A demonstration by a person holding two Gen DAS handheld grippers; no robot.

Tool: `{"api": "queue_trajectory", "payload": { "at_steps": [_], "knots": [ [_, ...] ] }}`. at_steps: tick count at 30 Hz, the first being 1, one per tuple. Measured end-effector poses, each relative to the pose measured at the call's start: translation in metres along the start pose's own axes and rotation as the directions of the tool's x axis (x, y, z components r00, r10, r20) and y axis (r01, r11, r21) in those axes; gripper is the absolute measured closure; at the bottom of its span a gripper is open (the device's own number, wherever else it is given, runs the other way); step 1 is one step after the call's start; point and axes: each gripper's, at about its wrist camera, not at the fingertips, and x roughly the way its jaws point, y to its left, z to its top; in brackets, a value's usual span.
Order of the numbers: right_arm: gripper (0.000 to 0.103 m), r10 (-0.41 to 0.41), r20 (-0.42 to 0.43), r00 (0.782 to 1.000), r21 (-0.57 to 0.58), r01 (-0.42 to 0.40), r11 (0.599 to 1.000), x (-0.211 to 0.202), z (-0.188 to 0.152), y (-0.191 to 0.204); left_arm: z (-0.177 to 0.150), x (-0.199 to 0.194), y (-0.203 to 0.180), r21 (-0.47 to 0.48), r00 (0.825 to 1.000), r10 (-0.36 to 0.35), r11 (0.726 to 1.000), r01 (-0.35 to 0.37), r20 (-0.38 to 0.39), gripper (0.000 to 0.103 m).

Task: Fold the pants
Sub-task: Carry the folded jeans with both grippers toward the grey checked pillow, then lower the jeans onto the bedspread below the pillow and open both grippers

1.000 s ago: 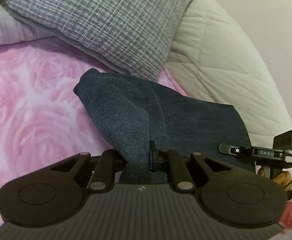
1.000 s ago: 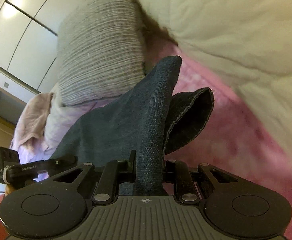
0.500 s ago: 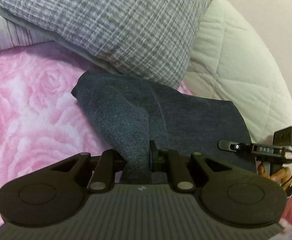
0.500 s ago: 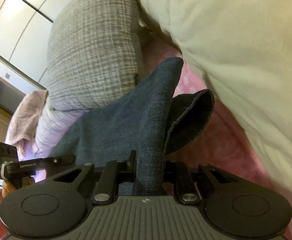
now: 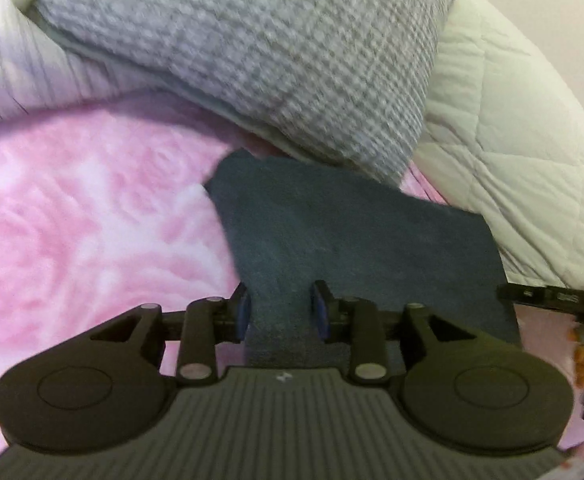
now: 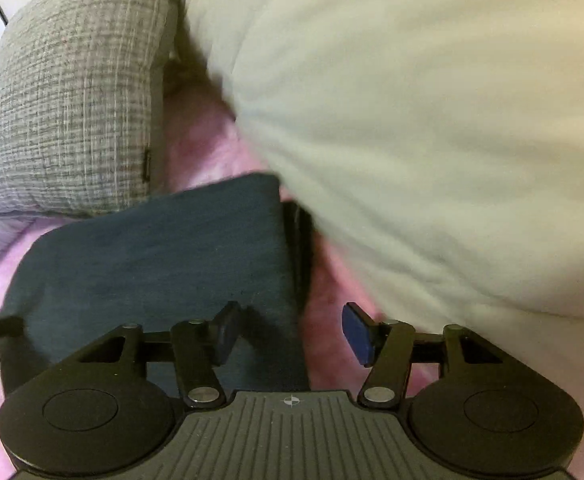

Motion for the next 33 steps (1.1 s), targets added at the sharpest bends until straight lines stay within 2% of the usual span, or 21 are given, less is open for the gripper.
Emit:
{"api": "queue_trajectory", "payload": {
  "at_steps": [1, 2, 3, 4, 6, 9, 12, 14, 16, 18, 21, 25, 27, 29, 31, 33],
  "knots": [
    [0.052, -0.023, 0.031, 0.999, -0.020, 0.023, 1.000, -0.008, 0.001, 0.003, 0.002, -0.006, -0.002, 0.001, 0.999, 0.030, 1.000, -0.030, 0.026, 0.079],
    [0.060, -0.040, 0.072, 0.997, -0.053, 0.044, 0.998, -0.014, 0.002, 0.010, 0.004, -0.013, -0.004, 0.018, 0.996, 0.061, 0.998, -0.063, 0.066, 0.079],
    [0.067, -0.035, 0.119, 0.992, -0.095, 0.047, 0.994, -0.018, 0.004, 0.017, 0.007, -0.017, -0.009, 0.043, 0.991, 0.085, 0.995, -0.090, 0.106, 0.081],
    [0.069, -0.018, 0.158, 0.987, -0.146, 0.042, 0.988, -0.018, 0.007, 0.025, 0.012, -0.018, -0.014, 0.072, 0.985, 0.097, 0.992, -0.107, 0.140, 0.082],
    [0.079, -0.004, 0.176, 0.984, -0.231, 0.046, 0.972, -0.006, 0.013, 0.040, 0.021, -0.010, -0.028, 0.132, 0.981, 0.105, 0.983, -0.128, 0.165, 0.082],
    [0.082, -0.016, 0.200, 0.980, -0.317, 0.081, 0.945, 0.030, 0.018, 0.050, 0.032, 0.028, -0.054, 0.266, 0.985, 0.115, 0.953, -0.145, 0.128, 0.082],
    [0.082, -0.045, 0.110, 0.993, -0.366, 0.082, 0.927, 0.071, 0.015, 0.042, 0.031, 0.069, -0.066, 0.354, 0.981, 0.187, 0.915, -0.195, 0.058, 0.083],
    [0.082, -0.028, 0.108, 0.994, -0.363, 0.066, 0.929, 0.070, 0.015, 0.036, 0.027, 0.078, -0.068, 0.383, 0.975, 0.219, 0.898, -0.218, 0.043, 0.082],
    [0.082, -0.033, 0.079, 0.996, -0.319, 0.057, 0.946, 0.059, 0.018, 0.030, 0.027, 0.071, -0.071, 0.360, 0.971, 0.235, 0.903, -0.233, 0.039, 0.082],
    [0.082, -0.048, 0.100, 0.994, -0.302, 0.076, 0.950, 0.035, 0.010, 0.027, 0.024, 0.053, -0.073, 0.327, 0.973, 0.231, 0.917, -0.226, 0.025, 0.082],
    [0.082, -0.023, 0.122, 0.992, -0.302, 0.059, 0.951, -0.013, -0.022, 0.029, 0.001, 0.013, -0.078, 0.283, 0.971, 0.237, 0.931, -0.230, 0.012, 0.082],
    [0.082, 0.008, 0.080, 0.997, -0.288, 0.016, 0.957, -0.050, -0.073, 0.028, -0.043, -0.020, -0.089, 0.234, 0.971, 0.232, 0.948, -0.215, -0.051, 0.081],
    [0.082, -0.018, 0.047, 0.999, -0.288, 0.030, 0.957, -0.045, -0.087, 0.031, -0.064, -0.021, -0.093, 0.225, 0.969, 0.233, 0.951, -0.210, -0.080, 0.077],
    [0.082, -0.043, 0.003, 0.999, -0.281, 0.042, 0.959, -0.030, -0.097, 0.030, -0.077, -0.010, -0.092, 0.198, 0.960, 0.249, 0.955, -0.221, -0.129, 0.077],
    [0.080, -0.029, 0.006, 1.000, -0.254, 0.030, 0.967, -0.027, -0.100, 0.021, -0.081, -0.003, -0.089, 0.182, 0.954, 0.263, 0.954, -0.237, -0.140, 0.077],
    [0.080, -0.025, -0.028, 0.999, -0.226, 0.019, 0.974, -0.028, -0.093, 0.021, -0.078, -0.003, -0.092, 0.183, 0.949, 0.282, 0.949, -0.255, -0.144, 0.077]
  ]
}}
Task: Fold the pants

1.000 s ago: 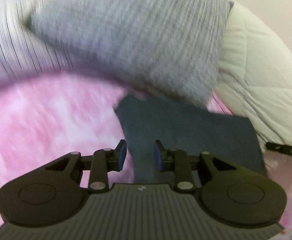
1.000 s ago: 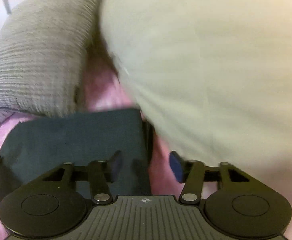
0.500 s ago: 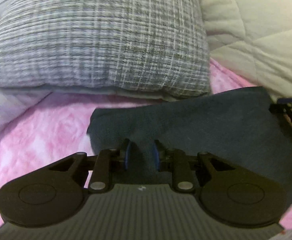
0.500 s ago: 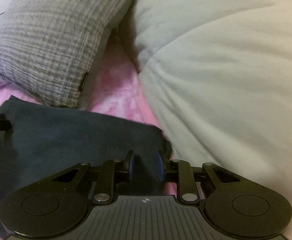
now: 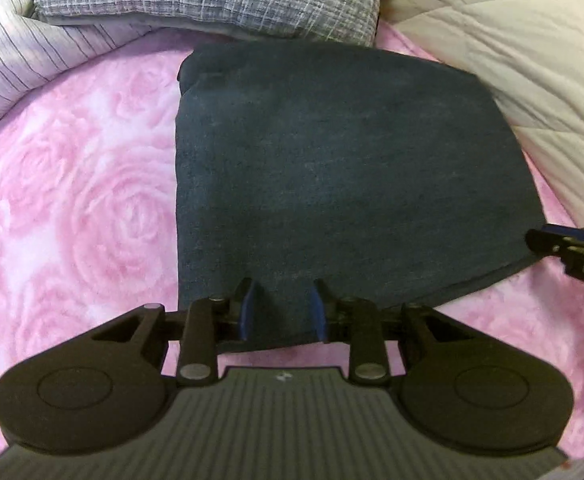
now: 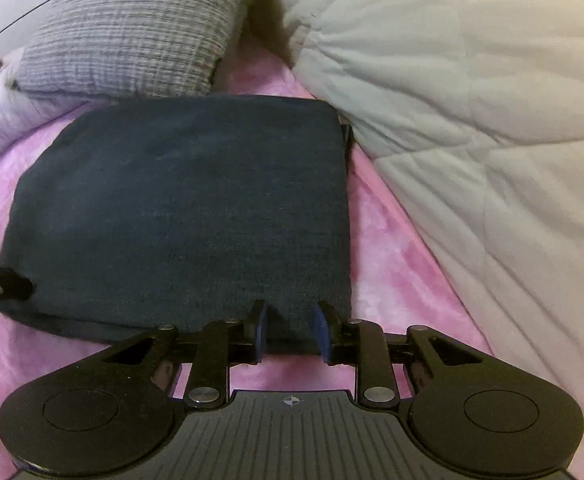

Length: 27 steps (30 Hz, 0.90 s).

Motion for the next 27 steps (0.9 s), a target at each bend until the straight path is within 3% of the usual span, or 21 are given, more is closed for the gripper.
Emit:
{"api": "queue_trajectory", "payload": {
  "at_steps": [3, 5, 9, 12, 15, 18, 27],
  "knots": [
    [0.079, 0.003, -0.045, 0.999, 0.023, -0.002, 1.000, -0.017, 0.010, 0.000, 0.004, -0.027, -0.004, -0.013, 1.000, -0.005, 1.000, 0.005, 0.016, 0.077],
    [0.078, 0.032, -0.021, 0.999, 0.057, -0.031, 0.998, -0.038, 0.014, 0.001, 0.005, -0.054, -0.007, -0.021, 0.999, -0.008, 1.000, 0.009, 0.042, 0.076],
    [0.056, 0.079, 0.043, 0.996, 0.126, -0.084, 0.988, -0.105, 0.016, 0.010, 0.009, -0.119, -0.015, -0.020, 0.996, -0.016, 1.000, 0.017, 0.084, 0.060],
    [0.048, 0.098, 0.090, 0.991, 0.150, -0.110, 0.983, -0.152, 0.016, 0.022, 0.007, -0.169, -0.023, 0.011, 0.993, 0.006, 1.000, -0.007, 0.115, 0.053],
    [0.046, 0.140, 0.097, 0.985, 0.153, -0.153, 0.976, -0.199, 0.016, 0.036, -0.001, -0.216, -0.030, 0.035, 0.990, 0.011, 0.999, -0.016, 0.143, 0.043],
    [0.046, 0.172, 0.097, 0.980, 0.137, -0.185, 0.973, -0.238, 0.015, 0.052, -0.011, -0.255, -0.034, 0.058, 0.988, 0.000, 0.998, -0.009, 0.155, 0.042],
    [0.046, 0.131, 0.066, 0.989, 0.110, -0.138, 0.984, -0.329, -0.007, 0.085, -0.060, -0.346, -0.041, 0.078, 0.987, -0.021, 0.997, 0.009, 0.158, 0.037]
  ]
}}
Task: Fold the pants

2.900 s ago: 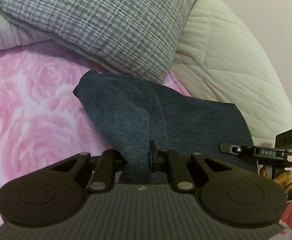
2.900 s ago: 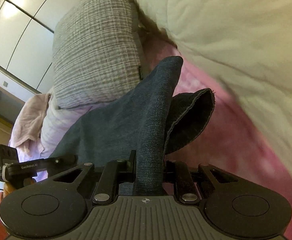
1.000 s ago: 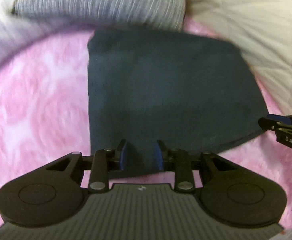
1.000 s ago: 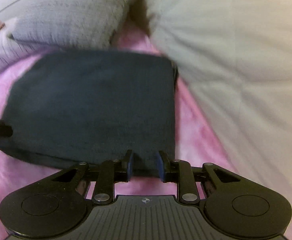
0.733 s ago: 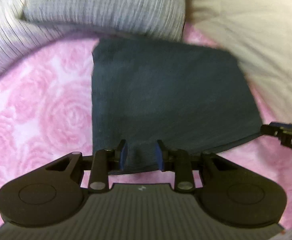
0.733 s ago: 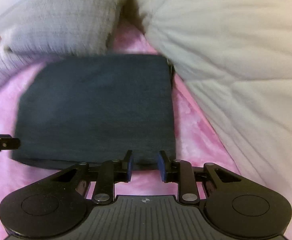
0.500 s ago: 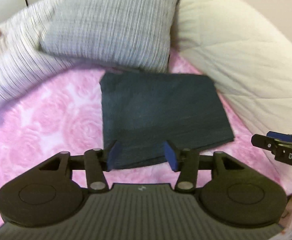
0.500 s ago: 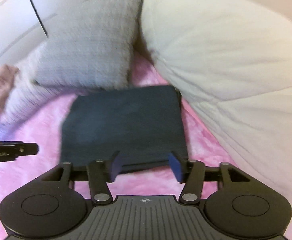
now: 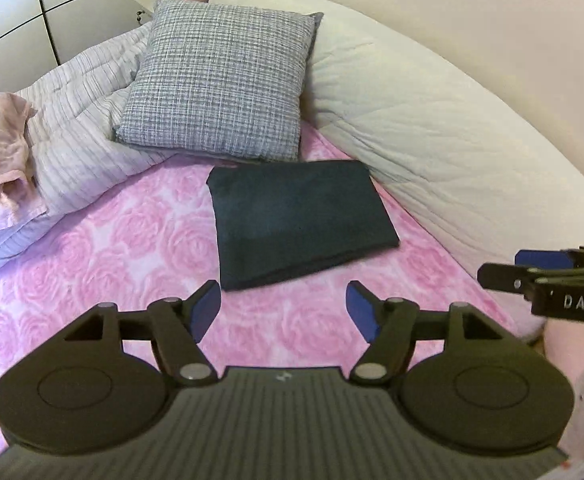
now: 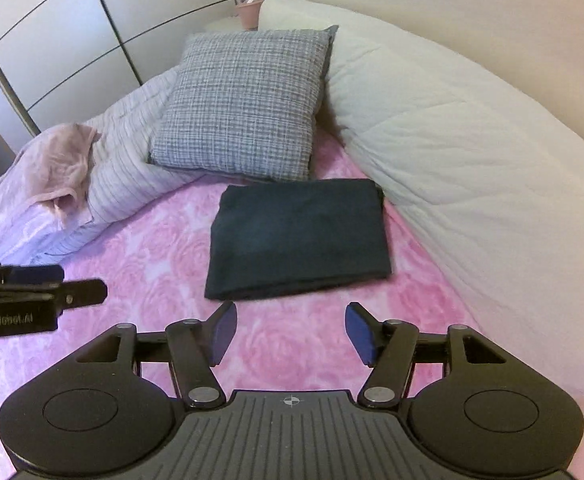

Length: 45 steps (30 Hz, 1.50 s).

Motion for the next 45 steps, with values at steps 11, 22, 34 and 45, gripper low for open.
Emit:
{"api": "queue_trajectory", "payload": {
  "at_steps": [11, 22, 34, 45],
  "knots": [
    [0.046, -0.009, -0.005, 1.000, 0.053, 0.009, 0.999, -0.064, -0.067, 0.025, -0.059, -0.066, -0.007, 0.022, 0.999, -0.014, 1.000, 0.014, 0.030, 0.037],
    [0.046, 0.006, 0.007, 1.000, 0.069, -0.007, 0.998, -0.098, -0.113, 0.049, -0.109, -0.102, -0.014, 0.047, 0.999, -0.043, 0.998, 0.042, 0.020, 0.037],
    [0.046, 0.000, 0.017, 1.000, 0.040, 0.000, 0.999, -0.109, -0.133, 0.070, -0.124, -0.114, -0.008, 0.042, 0.998, -0.061, 0.997, 0.060, 0.035, 0.037],
    [0.046, 0.000, 0.016, 1.000, 0.034, 0.000, 0.999, -0.106, -0.131, 0.074, -0.123, -0.114, -0.008, 0.048, 0.997, -0.069, 0.997, 0.067, 0.028, 0.037]
  ]
}}
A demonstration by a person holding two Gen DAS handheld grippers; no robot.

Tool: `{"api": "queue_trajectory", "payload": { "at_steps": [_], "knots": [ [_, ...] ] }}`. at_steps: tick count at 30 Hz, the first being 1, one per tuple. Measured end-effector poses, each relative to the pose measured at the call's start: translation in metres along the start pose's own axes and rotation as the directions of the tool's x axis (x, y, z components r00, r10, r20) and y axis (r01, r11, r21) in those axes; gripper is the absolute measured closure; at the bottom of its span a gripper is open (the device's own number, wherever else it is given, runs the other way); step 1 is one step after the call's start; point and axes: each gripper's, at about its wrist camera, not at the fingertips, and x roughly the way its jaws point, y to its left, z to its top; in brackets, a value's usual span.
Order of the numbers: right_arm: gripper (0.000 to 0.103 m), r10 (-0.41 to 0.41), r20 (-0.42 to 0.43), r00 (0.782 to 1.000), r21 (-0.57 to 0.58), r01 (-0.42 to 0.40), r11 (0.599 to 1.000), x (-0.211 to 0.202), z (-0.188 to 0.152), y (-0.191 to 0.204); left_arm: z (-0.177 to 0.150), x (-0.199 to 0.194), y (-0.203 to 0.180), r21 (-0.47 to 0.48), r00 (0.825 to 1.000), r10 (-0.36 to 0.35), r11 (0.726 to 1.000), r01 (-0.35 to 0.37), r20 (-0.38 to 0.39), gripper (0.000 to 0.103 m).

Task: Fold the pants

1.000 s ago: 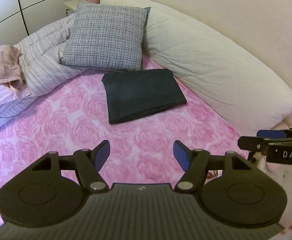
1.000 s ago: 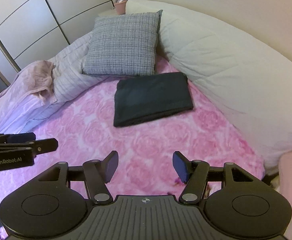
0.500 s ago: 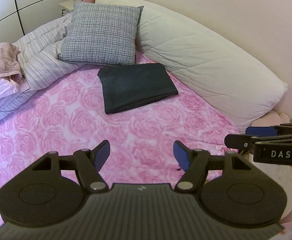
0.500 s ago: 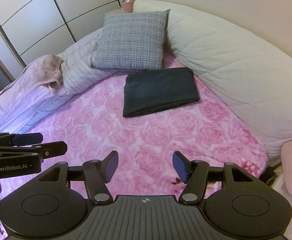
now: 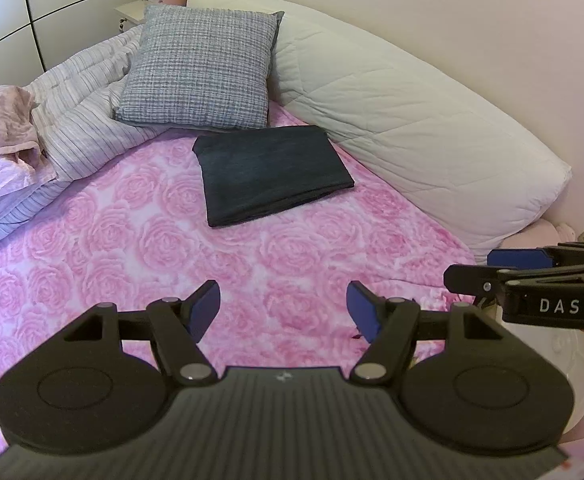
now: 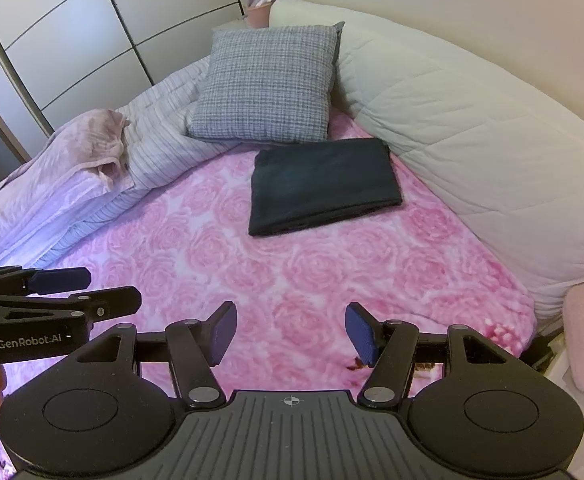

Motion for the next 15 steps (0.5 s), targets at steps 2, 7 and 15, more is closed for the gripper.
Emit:
{"api": "queue_trajectory", "payload": {
  "at_steps": [2, 7, 15],
  "knots": [
    [0.046, -0.001, -0.003, 1.000, -0.001, 0.001, 1.000, 0.001, 0.002, 0.000, 0.001, 0.002, 0.000, 0.002, 1.000, 0.000, 1.000, 0.000, -0.003, 0.037],
    [0.046, -0.001, -0.011, 1.000, -0.004, 0.001, 1.000, 0.006, 0.005, 0.002, 0.005, 0.006, 0.000, 0.001, 1.000, -0.012, 1.000, 0.012, -0.008, 0.036],
    [0.046, 0.001, -0.020, 1.000, -0.006, -0.001, 1.000, 0.014, 0.013, 0.001, 0.013, 0.017, -0.001, 0.003, 1.000, -0.008, 1.000, 0.008, -0.018, 0.036]
  ]
}}
